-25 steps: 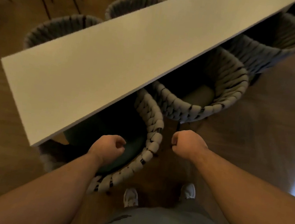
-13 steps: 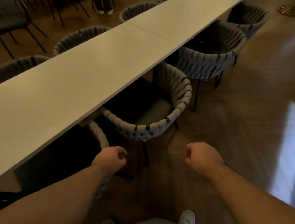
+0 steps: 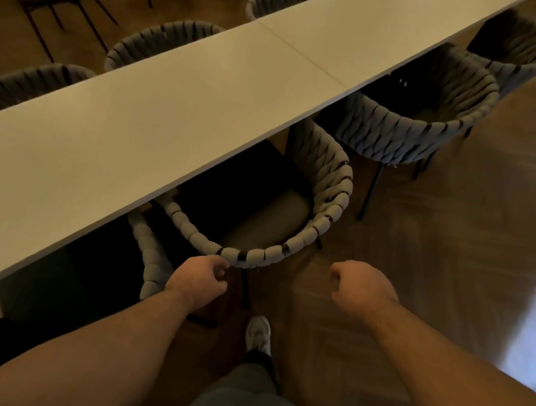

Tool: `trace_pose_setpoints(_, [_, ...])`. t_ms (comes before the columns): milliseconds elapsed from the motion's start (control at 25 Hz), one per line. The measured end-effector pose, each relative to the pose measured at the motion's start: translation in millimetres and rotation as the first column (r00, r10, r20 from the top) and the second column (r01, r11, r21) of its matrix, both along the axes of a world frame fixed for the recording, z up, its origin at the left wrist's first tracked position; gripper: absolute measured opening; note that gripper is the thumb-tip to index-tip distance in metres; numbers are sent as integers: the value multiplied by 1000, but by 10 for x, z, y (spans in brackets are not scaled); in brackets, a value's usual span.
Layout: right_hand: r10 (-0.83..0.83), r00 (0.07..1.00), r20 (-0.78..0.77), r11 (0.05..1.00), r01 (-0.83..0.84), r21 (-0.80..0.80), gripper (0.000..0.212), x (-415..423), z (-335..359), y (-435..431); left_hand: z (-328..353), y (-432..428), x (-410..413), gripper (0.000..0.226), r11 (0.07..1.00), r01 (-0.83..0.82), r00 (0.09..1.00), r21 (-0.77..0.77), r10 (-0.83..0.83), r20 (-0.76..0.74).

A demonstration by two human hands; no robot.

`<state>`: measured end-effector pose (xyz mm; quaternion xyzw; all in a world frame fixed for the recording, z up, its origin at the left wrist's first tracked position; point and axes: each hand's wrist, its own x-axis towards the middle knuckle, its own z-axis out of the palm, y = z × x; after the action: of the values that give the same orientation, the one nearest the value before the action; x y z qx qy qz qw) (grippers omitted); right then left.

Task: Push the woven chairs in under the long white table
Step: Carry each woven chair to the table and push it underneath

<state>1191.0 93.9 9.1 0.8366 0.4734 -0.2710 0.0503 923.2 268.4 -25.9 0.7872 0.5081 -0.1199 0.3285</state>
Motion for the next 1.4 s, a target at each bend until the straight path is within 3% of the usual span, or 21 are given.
trace_pose_setpoints(280, [106, 994, 33, 993, -104, -54, 32, 690, -55, 775, -190, 527, 665, 49, 994, 29, 994, -104, -39, -98])
trace_pose_setpoints(560, [324, 945, 51, 941, -316, -117, 47, 1552, -431, 1323, -404, 605, 1302, 81, 959, -110, 980, -260, 60, -191])
trace_pose_setpoints(720, [535, 845, 3, 837, -530, -138, 54, 2029, -695, 1593, -584, 398, 1694, 89, 920, -248, 941, -304, 154, -302])
trace_pose_setpoints(960, [783, 620, 36, 617, -770, -165, 57, 2422, -1024, 2030, -817, 267, 2071, 96, 954, -88, 847, -287, -80, -525])
trace_pose_setpoints(1120, [868, 496, 28, 476, -814, -333, 57, 2431, -1292, 2362, -1042, 345, 2091, 72, 963, -4, 826, -271, -150, -544])
trace_pose_setpoints(1280, [918, 394, 51, 377, -824, -424, 67, 2447, -1470, 2496, -1080, 486, 2051, 69, 957, -6, 812, -291, -165, -559])
trace_pose_setpoints(1400, [921, 371, 117, 384, -823, -420, 52, 2452, -1529, 2486, -1105, 467, 2029, 68, 967, 2, 799, -255, -154, -581])
